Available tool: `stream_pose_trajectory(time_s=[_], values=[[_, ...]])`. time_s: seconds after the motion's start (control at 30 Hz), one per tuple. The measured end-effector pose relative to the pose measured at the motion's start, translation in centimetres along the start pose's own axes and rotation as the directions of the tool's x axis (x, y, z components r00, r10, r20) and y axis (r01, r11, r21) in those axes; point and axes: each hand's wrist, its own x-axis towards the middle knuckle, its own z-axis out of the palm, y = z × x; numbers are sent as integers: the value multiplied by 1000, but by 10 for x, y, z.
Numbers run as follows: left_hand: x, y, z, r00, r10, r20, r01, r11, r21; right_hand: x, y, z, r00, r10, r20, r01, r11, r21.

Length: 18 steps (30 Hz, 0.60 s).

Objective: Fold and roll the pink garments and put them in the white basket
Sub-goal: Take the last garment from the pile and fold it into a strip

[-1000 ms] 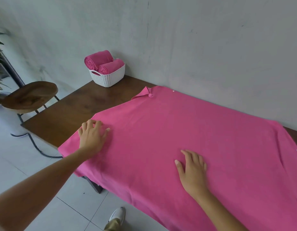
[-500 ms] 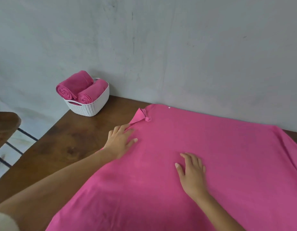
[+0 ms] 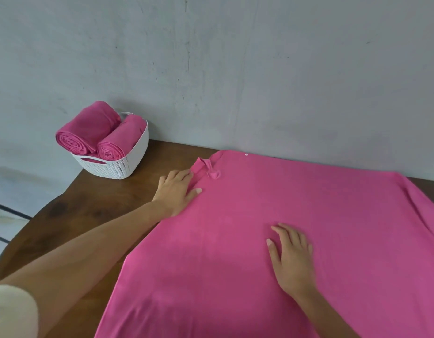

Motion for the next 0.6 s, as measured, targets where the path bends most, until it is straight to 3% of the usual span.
stream_pose_trajectory(time_s=[0.43, 0.6], values=[[60, -61, -9, 952, -300, 68, 293, 952, 92, -1, -1, 1, 1000, 26, -2, -26, 1000, 9], [68, -38, 7, 982, -179, -56, 180, 983, 20, -1, -2, -1, 999, 34, 19, -35, 999, 19]])
